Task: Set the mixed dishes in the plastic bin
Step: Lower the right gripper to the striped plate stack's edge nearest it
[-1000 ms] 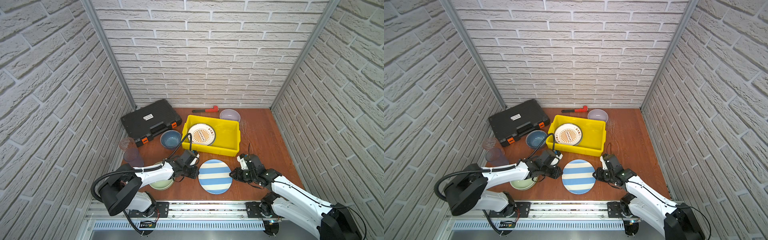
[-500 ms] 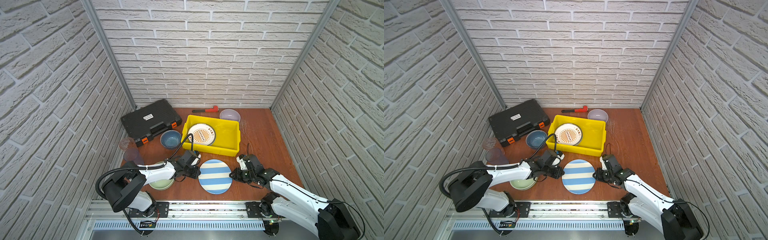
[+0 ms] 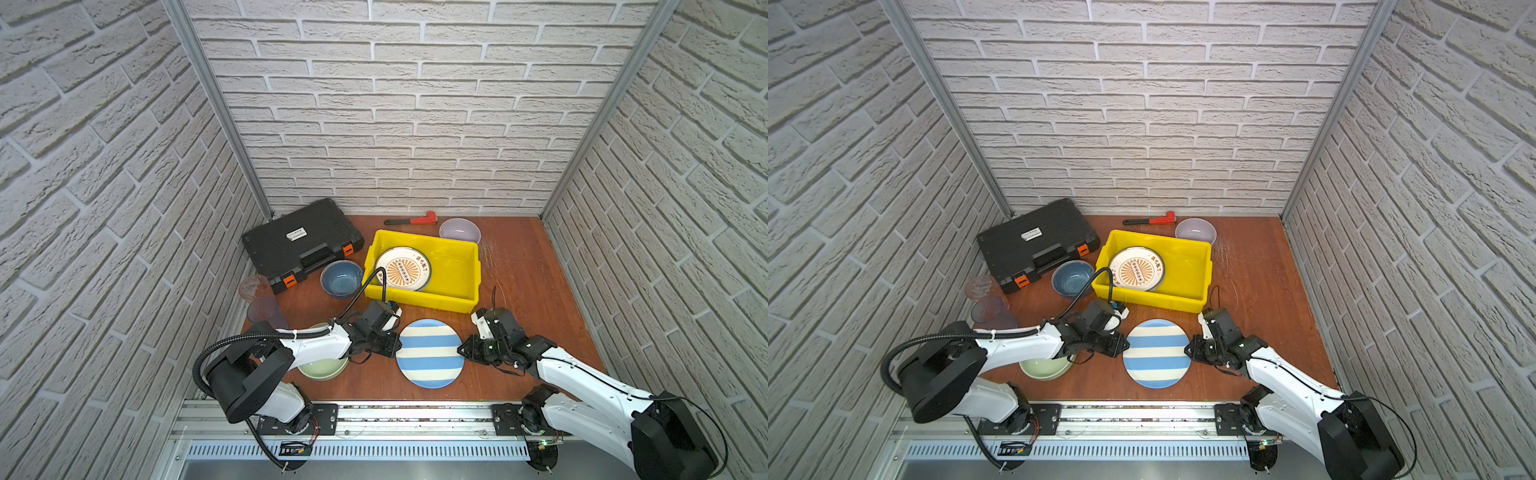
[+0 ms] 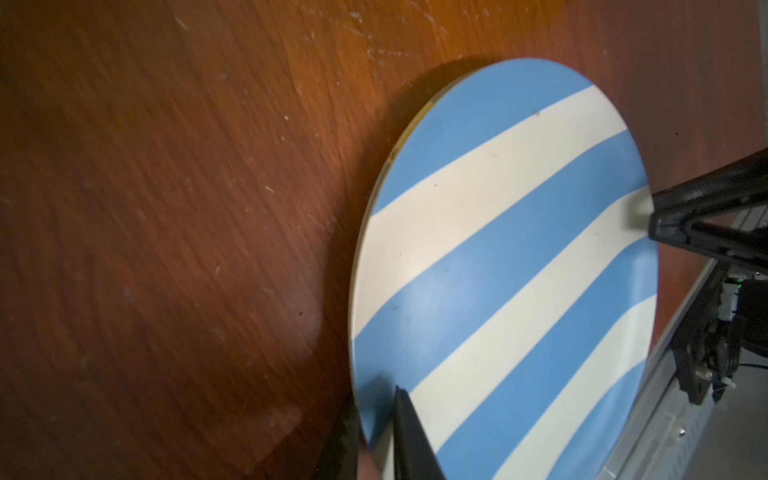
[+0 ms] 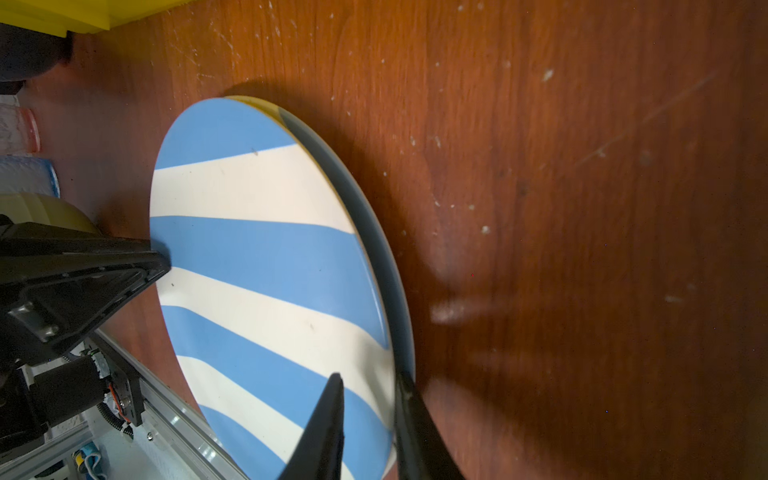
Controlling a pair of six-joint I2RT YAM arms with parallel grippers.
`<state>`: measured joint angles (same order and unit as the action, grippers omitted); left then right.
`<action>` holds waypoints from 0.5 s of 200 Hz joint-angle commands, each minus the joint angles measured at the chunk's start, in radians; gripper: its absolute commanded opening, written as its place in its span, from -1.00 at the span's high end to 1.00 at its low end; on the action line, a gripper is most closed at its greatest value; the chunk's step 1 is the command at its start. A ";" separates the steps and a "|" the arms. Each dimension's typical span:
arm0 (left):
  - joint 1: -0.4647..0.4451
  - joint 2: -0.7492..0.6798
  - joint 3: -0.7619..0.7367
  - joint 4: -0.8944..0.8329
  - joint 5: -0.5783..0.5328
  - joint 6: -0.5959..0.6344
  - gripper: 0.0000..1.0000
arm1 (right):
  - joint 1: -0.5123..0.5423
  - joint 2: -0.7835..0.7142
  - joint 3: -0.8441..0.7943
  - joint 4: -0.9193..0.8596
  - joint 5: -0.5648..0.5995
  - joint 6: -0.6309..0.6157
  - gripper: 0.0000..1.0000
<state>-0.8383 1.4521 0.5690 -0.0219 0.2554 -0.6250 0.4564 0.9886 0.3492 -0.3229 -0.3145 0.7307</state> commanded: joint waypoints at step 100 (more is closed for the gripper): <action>-0.004 0.056 -0.040 0.015 -0.024 0.005 0.75 | 0.010 0.018 -0.066 0.252 -0.086 0.025 0.55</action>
<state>-0.8330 1.4631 0.5674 0.0093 0.2516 -0.6449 0.4561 1.0004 0.2989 -0.2127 -0.3416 0.7425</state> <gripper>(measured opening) 0.129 0.229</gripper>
